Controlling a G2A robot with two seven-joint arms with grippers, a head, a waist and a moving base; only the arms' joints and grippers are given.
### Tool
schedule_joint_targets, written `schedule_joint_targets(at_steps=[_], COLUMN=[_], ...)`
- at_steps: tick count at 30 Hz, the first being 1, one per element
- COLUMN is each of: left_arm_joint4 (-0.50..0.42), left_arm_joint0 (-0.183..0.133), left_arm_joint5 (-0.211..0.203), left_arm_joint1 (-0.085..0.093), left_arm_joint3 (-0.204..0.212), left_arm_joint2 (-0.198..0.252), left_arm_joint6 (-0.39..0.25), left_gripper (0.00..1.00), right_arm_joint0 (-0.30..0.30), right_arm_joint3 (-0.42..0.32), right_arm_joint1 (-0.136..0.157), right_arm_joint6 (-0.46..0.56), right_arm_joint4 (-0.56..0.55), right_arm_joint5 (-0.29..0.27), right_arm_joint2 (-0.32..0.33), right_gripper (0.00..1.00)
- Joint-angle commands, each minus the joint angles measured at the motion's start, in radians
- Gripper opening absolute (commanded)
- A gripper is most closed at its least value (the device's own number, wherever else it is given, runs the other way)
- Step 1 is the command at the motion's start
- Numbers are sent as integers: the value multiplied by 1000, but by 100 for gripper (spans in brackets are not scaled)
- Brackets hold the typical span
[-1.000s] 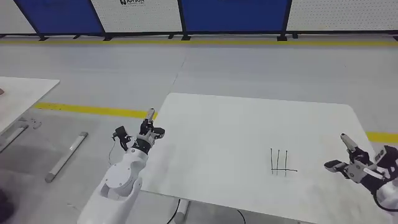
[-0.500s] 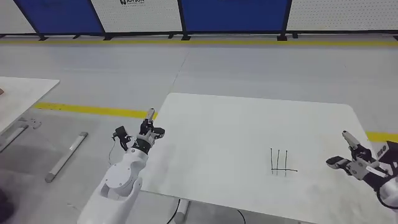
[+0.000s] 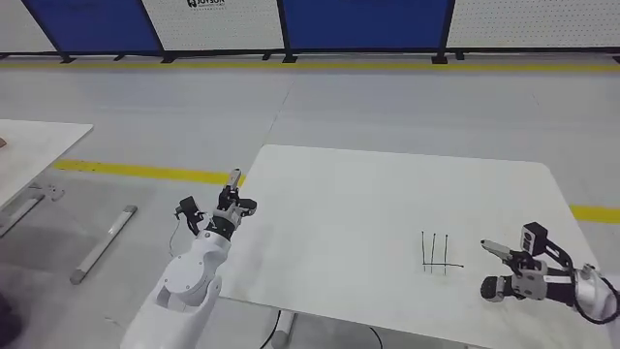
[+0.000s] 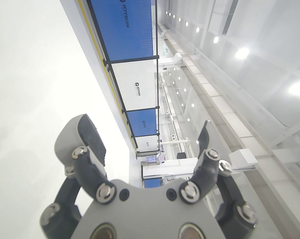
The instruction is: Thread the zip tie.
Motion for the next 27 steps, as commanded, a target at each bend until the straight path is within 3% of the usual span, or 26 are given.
schedule_joint_targets(at_steps=[1,9,11,15,19,27], left_arm_joint4=[0,0,0,0,0,0], left_arm_joint0=[0,0,0,0,0,0], left_arm_joint5=[0,0,0,0,0,0], left_arm_joint1=[0,0,0,0,0,0], left_arm_joint3=[0,0,0,0,0,0], left_arm_joint2=[0,0,0,0,0,0], left_arm_joint6=[0,0,0,0,0,0], left_gripper=[100,100,100,100,100,100], right_arm_joint0=[-1,-3,-3,59,124,127], right_arm_joint3=[0,-4,-13,34,99,103], right_arm_joint1=[-1,-1,0,17,31,31], right_arm_joint6=[1,1,1,1,1,1], right_arm_joint4=[-1,1,19,-83,-81,-76], right_arm_joint5=[0,-6,-54,-197,-269,-270], right_arm_joint2=[5,0,-30,-85,-142,-148], right_gripper=[100,100,100,100,100,100])
